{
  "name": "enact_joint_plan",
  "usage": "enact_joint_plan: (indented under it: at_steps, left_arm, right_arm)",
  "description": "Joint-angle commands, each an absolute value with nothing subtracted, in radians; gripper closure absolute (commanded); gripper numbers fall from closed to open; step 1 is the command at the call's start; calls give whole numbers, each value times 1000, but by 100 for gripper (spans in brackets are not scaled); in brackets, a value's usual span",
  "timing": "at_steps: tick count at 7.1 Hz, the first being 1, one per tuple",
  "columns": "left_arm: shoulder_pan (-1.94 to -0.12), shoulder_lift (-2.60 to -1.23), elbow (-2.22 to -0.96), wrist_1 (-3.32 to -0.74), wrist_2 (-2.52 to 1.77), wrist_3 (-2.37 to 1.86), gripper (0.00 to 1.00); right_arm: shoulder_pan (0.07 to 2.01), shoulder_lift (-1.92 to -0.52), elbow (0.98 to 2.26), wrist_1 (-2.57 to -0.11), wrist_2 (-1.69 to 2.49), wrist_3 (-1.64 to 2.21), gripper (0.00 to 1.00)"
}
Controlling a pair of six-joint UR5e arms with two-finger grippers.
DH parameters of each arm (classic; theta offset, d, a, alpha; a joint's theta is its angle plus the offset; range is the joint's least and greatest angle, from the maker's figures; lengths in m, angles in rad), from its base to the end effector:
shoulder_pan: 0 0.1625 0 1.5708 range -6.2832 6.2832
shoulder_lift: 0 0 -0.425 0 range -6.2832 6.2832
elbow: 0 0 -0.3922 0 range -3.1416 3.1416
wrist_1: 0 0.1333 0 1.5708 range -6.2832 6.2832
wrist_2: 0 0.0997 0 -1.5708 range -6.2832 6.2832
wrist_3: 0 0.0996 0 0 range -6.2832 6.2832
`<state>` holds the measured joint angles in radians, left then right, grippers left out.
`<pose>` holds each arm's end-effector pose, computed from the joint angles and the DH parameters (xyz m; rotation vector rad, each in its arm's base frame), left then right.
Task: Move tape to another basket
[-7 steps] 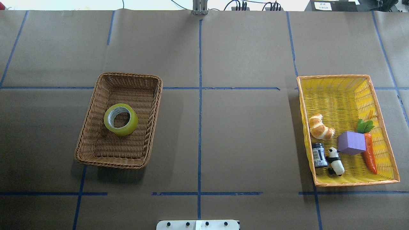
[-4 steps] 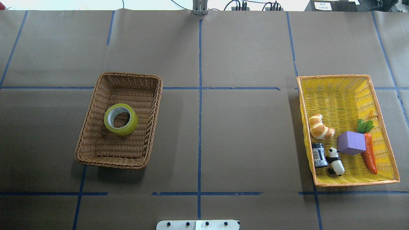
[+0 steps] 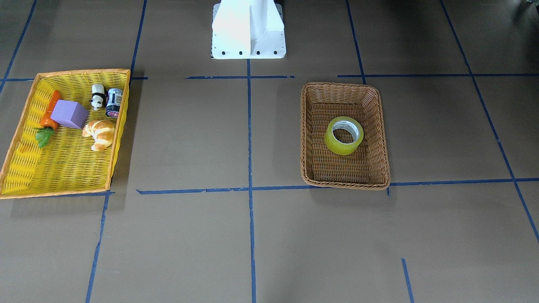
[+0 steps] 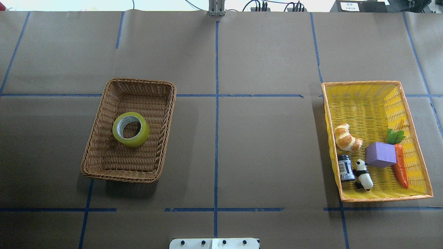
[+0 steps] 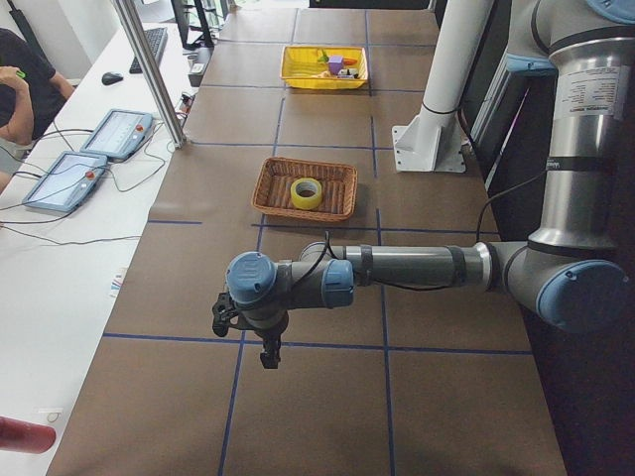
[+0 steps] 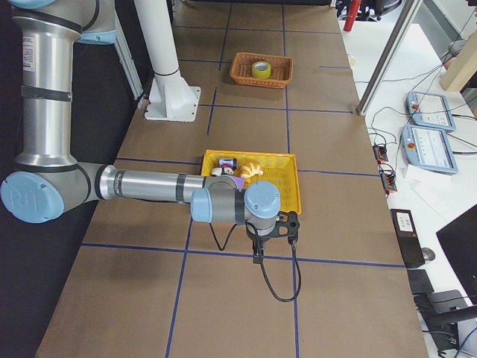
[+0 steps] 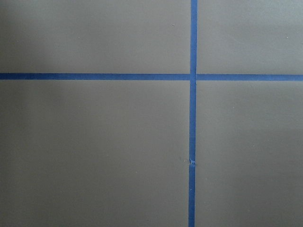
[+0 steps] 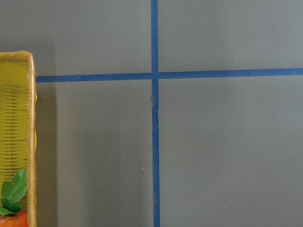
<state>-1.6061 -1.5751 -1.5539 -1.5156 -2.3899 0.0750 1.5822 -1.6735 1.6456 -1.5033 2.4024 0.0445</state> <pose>-0.0778 -0.4864 0.6670 -0.0187 0.8210 0.0097 0.0648 -0.4500 0.6593 0.0235 -0.8320 0.0362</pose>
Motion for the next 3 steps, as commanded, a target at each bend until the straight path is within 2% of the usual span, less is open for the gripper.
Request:
enact_joint_plan:
  at_steps: [1, 3]
  left_arm:
    - [-1606, -1578, -1554, -1516, -2390, 74, 0]
    - [-1606, -1580, -1554, -1516, -2390, 74, 0]
  right_arm:
    - [1582, -1674, 1644, -1503, 2402, 44, 0]
    - [1583, -1677, 1646, -1502, 2402, 46, 0]
